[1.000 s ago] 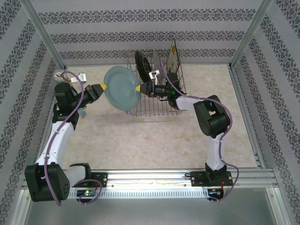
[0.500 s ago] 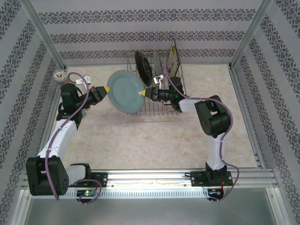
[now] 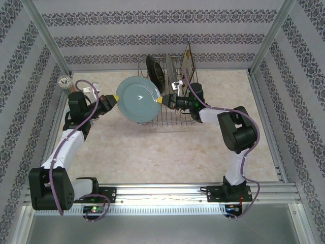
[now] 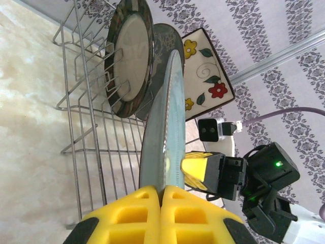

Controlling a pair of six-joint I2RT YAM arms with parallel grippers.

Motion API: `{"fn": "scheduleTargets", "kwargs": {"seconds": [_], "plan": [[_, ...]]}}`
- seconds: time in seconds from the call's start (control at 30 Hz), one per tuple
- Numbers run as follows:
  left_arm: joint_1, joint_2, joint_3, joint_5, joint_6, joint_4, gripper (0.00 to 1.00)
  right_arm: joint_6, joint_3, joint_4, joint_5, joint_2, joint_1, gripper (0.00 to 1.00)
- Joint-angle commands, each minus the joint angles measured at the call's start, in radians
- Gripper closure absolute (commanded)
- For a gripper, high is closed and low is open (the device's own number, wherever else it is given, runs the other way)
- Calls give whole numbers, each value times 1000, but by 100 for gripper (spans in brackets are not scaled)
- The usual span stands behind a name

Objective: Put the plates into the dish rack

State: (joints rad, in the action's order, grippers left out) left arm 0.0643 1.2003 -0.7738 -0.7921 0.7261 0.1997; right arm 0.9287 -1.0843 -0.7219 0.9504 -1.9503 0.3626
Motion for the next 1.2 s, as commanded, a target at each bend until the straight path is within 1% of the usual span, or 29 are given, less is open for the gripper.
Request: {"fn": "scheduleTargets", "kwargs": {"seconds": [0.0, 0.33, 0.43, 0.6, 0.7, 0.77, 1.03, 1.17], "plan": [[-46, 11, 13, -38, -37, 69, 100, -51, 0, -84, 70, 75, 27, 100], [-64, 60, 35, -42, -33, 114, 100, -61, 22, -59, 58, 112, 11, 100], [-72, 86, 41, -40, -25, 142, 96, -65, 32, -50, 54, 124, 2, 100], [-84, 125, 48, -39, -13, 183, 81, -66, 55, -41, 46, 139, -14, 100], [-90, 146, 47, -38, -8, 202, 79, -67, 66, -38, 38, 149, -25, 100], [-95, 156, 45, -38, -9, 209, 75, -65, 68, -37, 38, 154, -31, 100], [-103, 179, 42, -38, 2, 236, 69, -55, 65, -28, 31, 149, -40, 100], [-103, 176, 39, -38, -4, 227, 60, -54, 70, -28, 27, 153, -46, 100]]}}
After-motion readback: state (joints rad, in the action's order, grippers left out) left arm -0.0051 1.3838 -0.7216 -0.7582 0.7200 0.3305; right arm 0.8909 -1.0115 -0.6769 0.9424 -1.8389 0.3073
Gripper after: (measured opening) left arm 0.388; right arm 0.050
